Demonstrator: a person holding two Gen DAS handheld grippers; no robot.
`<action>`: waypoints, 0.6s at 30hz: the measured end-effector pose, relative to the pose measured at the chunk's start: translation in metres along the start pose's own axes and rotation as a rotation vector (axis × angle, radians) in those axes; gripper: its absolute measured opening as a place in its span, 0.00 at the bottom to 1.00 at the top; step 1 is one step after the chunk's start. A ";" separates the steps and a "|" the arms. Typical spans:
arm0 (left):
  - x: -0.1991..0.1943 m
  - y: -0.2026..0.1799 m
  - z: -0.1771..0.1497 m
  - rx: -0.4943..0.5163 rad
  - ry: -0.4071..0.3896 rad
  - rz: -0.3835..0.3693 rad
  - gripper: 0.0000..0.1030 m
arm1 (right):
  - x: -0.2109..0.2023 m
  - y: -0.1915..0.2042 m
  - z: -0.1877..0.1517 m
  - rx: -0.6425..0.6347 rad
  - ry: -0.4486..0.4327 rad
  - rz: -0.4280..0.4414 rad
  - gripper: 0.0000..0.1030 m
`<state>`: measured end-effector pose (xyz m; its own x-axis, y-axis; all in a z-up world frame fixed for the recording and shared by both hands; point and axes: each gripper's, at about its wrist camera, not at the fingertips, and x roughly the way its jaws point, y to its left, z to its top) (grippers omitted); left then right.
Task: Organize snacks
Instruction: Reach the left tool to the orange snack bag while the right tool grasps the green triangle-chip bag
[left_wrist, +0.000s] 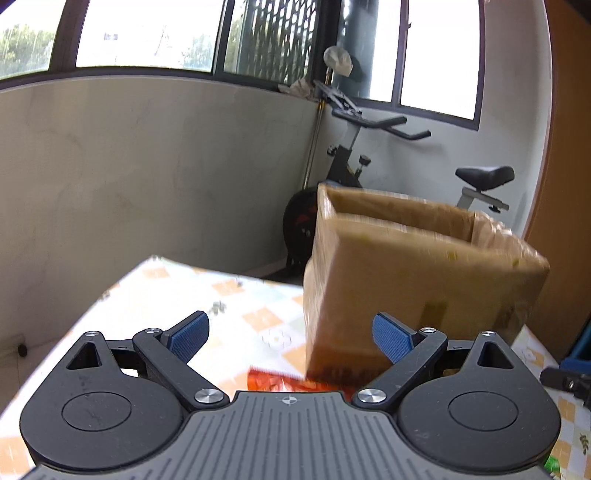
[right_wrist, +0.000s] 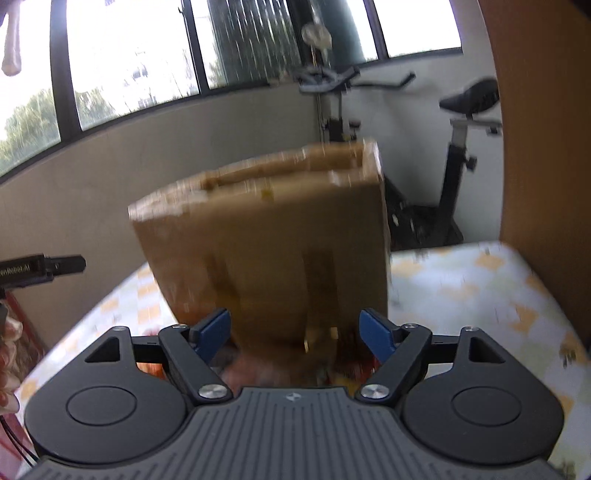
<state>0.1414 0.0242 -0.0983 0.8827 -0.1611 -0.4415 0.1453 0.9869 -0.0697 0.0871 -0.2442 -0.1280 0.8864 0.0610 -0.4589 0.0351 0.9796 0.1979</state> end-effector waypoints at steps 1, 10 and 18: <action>0.001 0.000 -0.004 -0.006 0.009 -0.001 0.93 | -0.001 0.000 -0.006 0.002 0.019 -0.008 0.77; 0.001 -0.011 -0.032 -0.004 0.057 -0.024 0.93 | -0.020 -0.011 -0.039 0.058 0.142 -0.080 0.85; 0.004 -0.009 -0.051 -0.032 0.109 -0.022 0.93 | -0.017 -0.027 -0.064 0.205 0.303 -0.112 0.93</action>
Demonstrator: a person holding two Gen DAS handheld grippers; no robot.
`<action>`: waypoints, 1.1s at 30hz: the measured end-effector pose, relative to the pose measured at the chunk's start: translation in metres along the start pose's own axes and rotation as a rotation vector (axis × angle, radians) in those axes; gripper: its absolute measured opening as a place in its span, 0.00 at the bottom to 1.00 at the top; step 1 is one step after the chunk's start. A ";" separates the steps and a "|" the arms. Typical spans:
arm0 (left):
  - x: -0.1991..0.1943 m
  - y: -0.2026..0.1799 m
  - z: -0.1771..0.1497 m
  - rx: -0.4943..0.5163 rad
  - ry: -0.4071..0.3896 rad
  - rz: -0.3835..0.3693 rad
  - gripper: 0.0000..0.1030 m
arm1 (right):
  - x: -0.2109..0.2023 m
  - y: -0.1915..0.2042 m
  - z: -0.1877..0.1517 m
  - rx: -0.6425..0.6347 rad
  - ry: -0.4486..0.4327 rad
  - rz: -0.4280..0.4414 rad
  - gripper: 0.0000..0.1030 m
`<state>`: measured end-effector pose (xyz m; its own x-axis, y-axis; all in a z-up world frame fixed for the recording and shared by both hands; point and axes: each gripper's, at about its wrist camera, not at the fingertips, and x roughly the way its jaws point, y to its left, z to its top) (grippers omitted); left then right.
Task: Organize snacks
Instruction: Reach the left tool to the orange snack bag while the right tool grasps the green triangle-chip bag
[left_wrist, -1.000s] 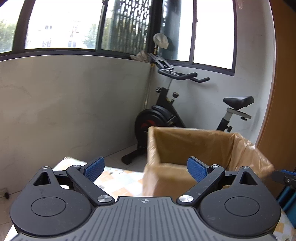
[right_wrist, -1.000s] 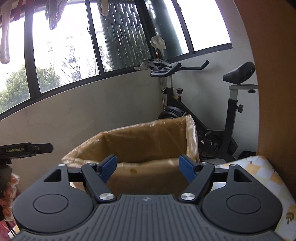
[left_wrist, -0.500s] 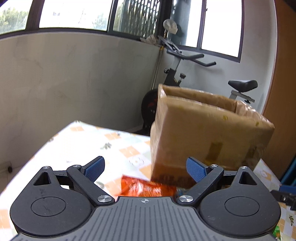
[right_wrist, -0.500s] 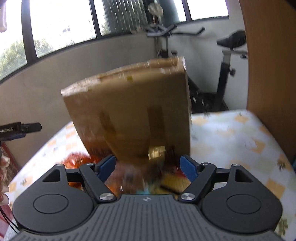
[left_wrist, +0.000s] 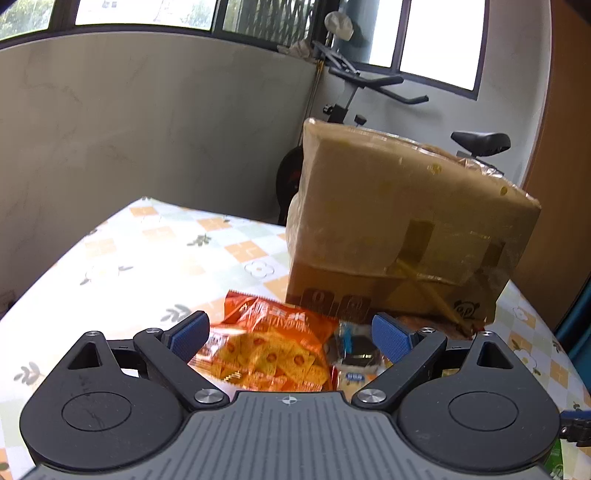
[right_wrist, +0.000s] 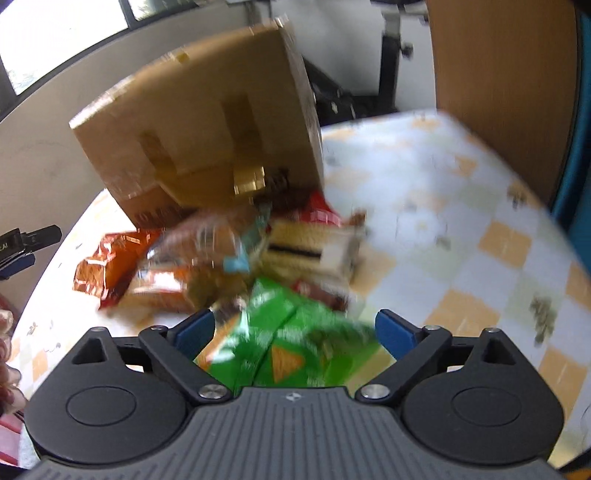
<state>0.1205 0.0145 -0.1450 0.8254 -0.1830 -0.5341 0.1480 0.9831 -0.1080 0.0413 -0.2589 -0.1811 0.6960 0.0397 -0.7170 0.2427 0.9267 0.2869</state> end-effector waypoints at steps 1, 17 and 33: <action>0.001 0.001 -0.002 -0.002 0.005 0.003 0.93 | 0.004 -0.001 -0.001 0.020 0.023 0.009 0.93; 0.006 0.012 -0.015 -0.035 0.064 0.028 0.93 | 0.040 0.001 0.013 0.133 0.090 0.091 0.93; 0.014 0.015 -0.021 -0.034 0.104 0.049 0.93 | 0.037 0.010 0.015 0.007 0.014 0.136 0.72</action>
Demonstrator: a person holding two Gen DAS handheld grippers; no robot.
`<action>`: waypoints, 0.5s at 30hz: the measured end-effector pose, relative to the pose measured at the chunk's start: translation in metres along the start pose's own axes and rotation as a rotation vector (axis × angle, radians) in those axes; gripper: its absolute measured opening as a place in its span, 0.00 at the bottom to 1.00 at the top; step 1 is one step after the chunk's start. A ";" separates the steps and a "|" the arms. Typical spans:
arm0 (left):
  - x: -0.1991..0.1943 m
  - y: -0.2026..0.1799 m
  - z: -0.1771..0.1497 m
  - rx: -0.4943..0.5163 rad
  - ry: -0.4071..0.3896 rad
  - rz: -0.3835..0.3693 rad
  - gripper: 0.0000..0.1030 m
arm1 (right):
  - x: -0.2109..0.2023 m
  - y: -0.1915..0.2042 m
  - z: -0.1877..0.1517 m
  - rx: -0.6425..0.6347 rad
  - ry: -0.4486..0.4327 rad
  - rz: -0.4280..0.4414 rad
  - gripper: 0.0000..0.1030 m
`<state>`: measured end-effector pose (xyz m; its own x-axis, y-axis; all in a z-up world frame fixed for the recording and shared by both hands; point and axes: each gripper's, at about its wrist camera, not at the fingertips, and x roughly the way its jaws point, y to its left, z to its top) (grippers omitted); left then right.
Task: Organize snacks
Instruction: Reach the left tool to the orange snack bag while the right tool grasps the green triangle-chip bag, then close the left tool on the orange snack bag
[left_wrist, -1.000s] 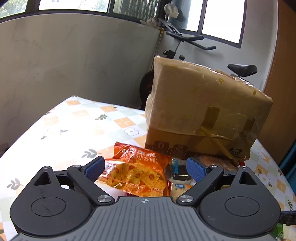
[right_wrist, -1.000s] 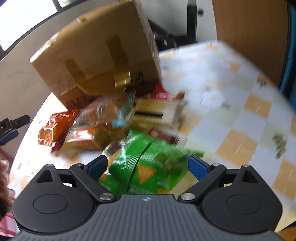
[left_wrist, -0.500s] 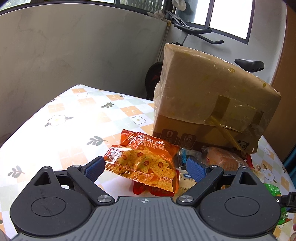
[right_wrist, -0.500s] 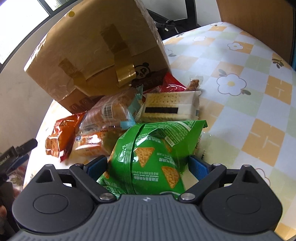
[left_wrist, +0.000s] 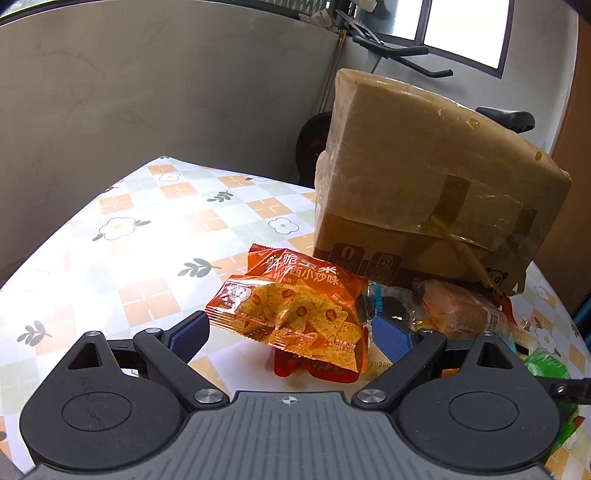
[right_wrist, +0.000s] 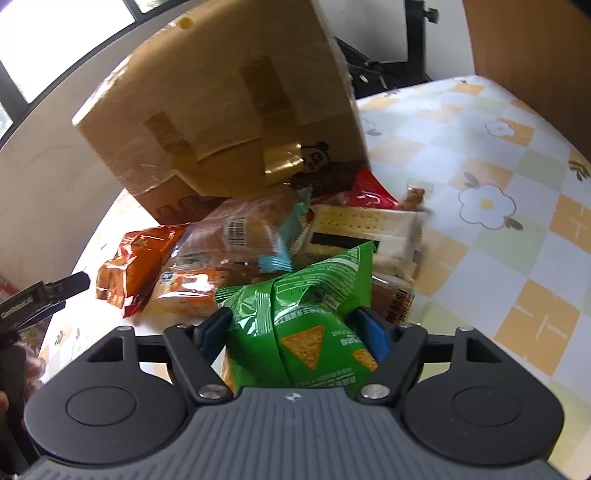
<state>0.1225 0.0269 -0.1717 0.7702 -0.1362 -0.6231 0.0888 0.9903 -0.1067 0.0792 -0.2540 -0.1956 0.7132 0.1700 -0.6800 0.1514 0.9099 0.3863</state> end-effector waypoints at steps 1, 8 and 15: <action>0.001 0.000 0.000 0.000 0.002 0.001 0.93 | -0.003 0.000 0.000 0.000 -0.012 0.011 0.71; 0.005 0.001 -0.002 -0.001 0.016 0.004 0.93 | -0.024 0.015 0.008 -0.118 -0.162 0.031 0.69; 0.009 0.003 0.003 -0.001 0.009 0.016 0.93 | -0.019 0.023 0.025 -0.180 -0.227 0.058 0.69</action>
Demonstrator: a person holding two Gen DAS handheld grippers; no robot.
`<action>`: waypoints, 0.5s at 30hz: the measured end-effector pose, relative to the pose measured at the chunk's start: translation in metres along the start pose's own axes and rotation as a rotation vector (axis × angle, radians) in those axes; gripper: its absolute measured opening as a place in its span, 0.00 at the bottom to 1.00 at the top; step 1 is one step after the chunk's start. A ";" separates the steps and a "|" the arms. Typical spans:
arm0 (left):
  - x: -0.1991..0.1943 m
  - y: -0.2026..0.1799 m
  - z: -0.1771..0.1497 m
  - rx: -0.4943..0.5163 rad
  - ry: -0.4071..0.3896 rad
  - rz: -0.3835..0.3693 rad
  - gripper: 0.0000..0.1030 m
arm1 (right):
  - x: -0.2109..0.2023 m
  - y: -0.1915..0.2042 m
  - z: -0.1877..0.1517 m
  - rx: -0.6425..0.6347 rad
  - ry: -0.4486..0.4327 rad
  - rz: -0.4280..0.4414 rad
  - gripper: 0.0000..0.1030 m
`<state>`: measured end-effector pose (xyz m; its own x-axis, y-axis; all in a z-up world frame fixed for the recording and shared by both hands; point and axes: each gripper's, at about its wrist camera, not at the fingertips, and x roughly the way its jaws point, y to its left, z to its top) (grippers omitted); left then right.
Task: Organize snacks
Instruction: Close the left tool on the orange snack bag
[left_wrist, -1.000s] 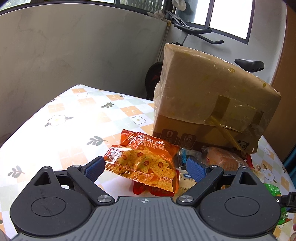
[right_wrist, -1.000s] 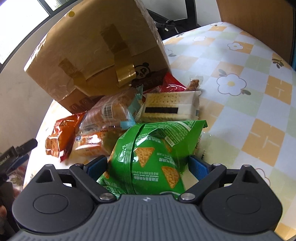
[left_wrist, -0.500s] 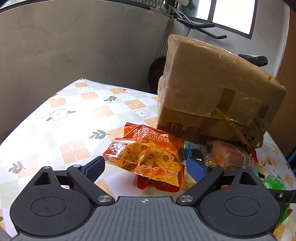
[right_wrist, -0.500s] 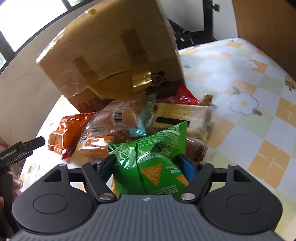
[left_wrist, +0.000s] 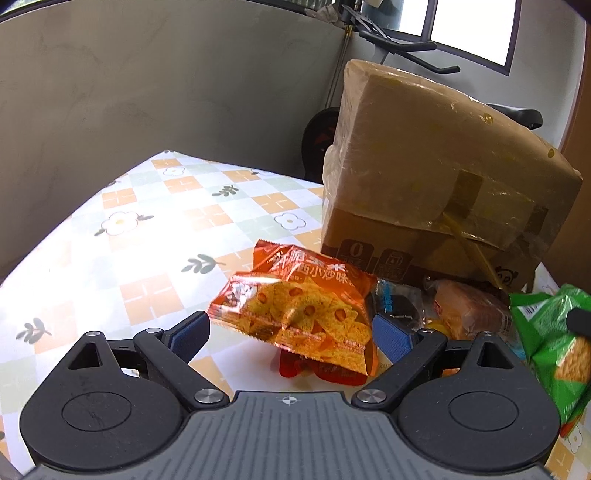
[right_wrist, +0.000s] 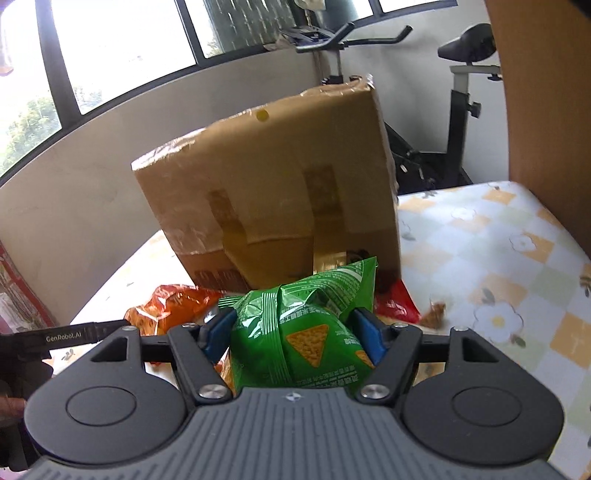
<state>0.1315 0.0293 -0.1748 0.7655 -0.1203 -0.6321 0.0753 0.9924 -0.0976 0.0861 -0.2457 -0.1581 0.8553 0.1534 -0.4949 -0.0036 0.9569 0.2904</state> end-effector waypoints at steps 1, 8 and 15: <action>0.001 0.000 0.002 0.005 -0.005 0.004 0.93 | 0.003 0.000 0.002 -0.006 -0.005 0.005 0.69; 0.023 0.000 0.030 0.040 -0.047 0.040 0.93 | 0.019 0.005 0.015 -0.043 -0.052 0.026 0.69; 0.073 0.011 0.043 -0.028 0.039 0.046 0.93 | 0.028 0.008 0.011 -0.011 -0.094 0.010 0.69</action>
<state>0.2156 0.0327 -0.1889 0.7423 -0.0759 -0.6657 0.0224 0.9958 -0.0885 0.1157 -0.2361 -0.1606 0.9001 0.1395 -0.4126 -0.0176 0.9582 0.2857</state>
